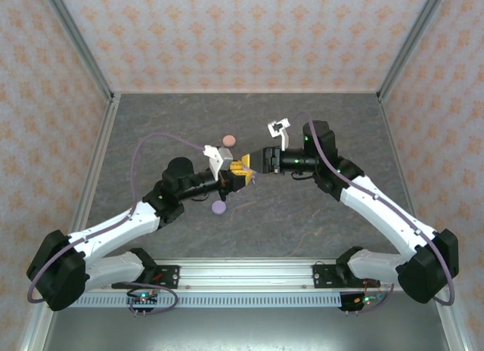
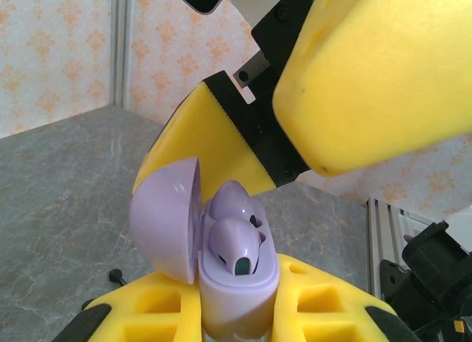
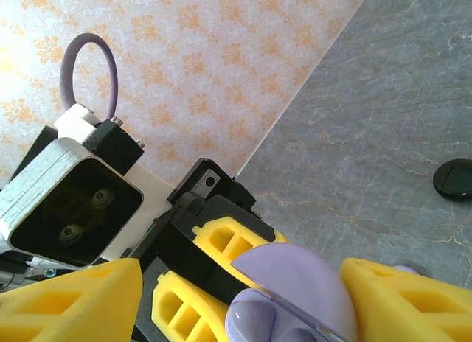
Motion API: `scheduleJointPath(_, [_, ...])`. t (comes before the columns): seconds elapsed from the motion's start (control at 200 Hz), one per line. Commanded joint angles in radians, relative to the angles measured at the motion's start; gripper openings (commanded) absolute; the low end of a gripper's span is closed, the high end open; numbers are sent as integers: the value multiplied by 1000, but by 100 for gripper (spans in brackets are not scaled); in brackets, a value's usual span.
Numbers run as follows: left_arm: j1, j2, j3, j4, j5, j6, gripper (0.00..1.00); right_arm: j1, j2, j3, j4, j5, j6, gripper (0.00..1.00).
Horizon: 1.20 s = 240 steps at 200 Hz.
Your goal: Insert wireless bluetooth earbuds into charging case
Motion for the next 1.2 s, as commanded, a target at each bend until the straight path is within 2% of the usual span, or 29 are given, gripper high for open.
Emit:
scheduleJointPath(0.0, [-12,8,35,13,0,17,0,17,-37,62,43,-38,-16,71])
scheduleJointPath(0.44, [-13,11,44,-8,2,26,0,17,-116,28,71,4,-66,72])
scheduleJointPath(0.586, [-12,8,45,2,-8,23,0,17,-117,41,-16,55,-115,73])
scheduleJointPath(0.641, [-12,8,47,-5,-20,21,0,16,-117,56,-70,103,-138,74])
scheduleJointPath(0.766, [-8,4,72,-73,-75,31,0,-2,-114,111,-271,367,-190,81])
scheduleJointPath(0.881, [42,19,91,-116,-77,14,0,-50,-135,92,-303,510,-148,92])
scheduleJointPath(0.951, [101,47,97,-113,-43,-25,0,-66,-152,67,-303,573,-128,100])
scheduleJointPath(1.056, [185,119,128,-138,15,-55,0,-85,-164,36,-304,626,-101,99])
scheduleJointPath(1.196, [264,293,256,-268,76,-30,0,-102,-163,6,-327,657,-68,99])
